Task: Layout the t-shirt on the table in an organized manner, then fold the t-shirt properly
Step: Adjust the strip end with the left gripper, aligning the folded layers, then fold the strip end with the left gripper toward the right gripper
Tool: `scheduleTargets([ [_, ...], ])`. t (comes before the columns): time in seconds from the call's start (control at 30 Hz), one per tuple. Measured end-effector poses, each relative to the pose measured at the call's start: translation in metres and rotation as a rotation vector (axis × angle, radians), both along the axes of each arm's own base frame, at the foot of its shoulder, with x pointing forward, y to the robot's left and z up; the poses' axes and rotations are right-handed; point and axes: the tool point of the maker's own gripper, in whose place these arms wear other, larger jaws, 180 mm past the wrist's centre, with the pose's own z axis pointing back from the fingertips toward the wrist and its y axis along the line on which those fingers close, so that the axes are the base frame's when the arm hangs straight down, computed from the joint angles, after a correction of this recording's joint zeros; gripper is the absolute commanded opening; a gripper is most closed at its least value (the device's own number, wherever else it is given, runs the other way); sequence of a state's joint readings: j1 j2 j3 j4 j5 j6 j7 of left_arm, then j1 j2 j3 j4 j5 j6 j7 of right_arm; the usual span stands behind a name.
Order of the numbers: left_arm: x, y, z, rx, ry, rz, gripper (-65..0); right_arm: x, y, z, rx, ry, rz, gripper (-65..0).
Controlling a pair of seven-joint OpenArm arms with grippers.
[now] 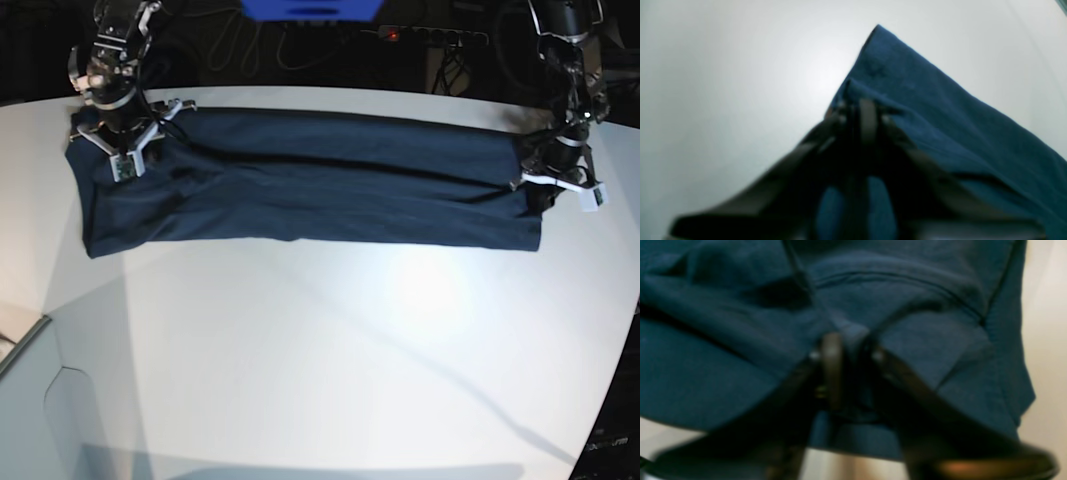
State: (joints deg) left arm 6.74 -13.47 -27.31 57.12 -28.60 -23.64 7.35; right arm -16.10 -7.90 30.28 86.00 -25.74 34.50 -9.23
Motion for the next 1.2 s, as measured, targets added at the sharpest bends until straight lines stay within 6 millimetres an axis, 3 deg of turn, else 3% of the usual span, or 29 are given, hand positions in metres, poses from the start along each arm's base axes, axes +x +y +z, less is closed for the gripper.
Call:
scheduleTargets([
  [0.07,-0.005,0.0,-0.001,0.004,0.008,-0.003,-39.7,0.0,-0.003,0.003,-0.011,-0.001,0.0,-34.1],
  [0.13,-0.011,0.001,0.001,0.011,0.008,-0.003,-34.5,0.004,-0.008,0.011,-0.032,-0.021,0.002,-30.5],
  [0.3,-0.013,0.001,0.004,0.019,0.004,-0.005,-33.9,0.013,-0.01,0.023,-0.05,-0.058,0.006,-29.7],
  [0.73,-0.007,-0.006,-0.008,-0.043,-0.023,0.046,-34.4,0.02,0.001,0.018,-0.012,-0.06,0.001,-29.8],
  [0.83,-0.008,-0.007,-0.009,-0.047,-0.023,0.046,-40.9,0.015,0.002,0.011,-0.004,-0.037,-0.002,-29.8],
  [0.93,-0.011,-0.007,-0.012,-0.054,-0.014,0.052,-57.4,0.015,0.002,0.011,-0.003,-0.036,-0.001,-29.8],
  [1.0,-0.011,-0.007,-0.013,-0.056,-0.011,0.054,-65.0,0.015,0.002,0.011,-0.002,-0.038,-0.001,-29.8],
  [1.2,-0.008,-0.01,-0.004,-0.031,0.005,0.02,-64.9,0.025,0.006,0.004,0.024,-0.039,-0.003,-29.8],
])
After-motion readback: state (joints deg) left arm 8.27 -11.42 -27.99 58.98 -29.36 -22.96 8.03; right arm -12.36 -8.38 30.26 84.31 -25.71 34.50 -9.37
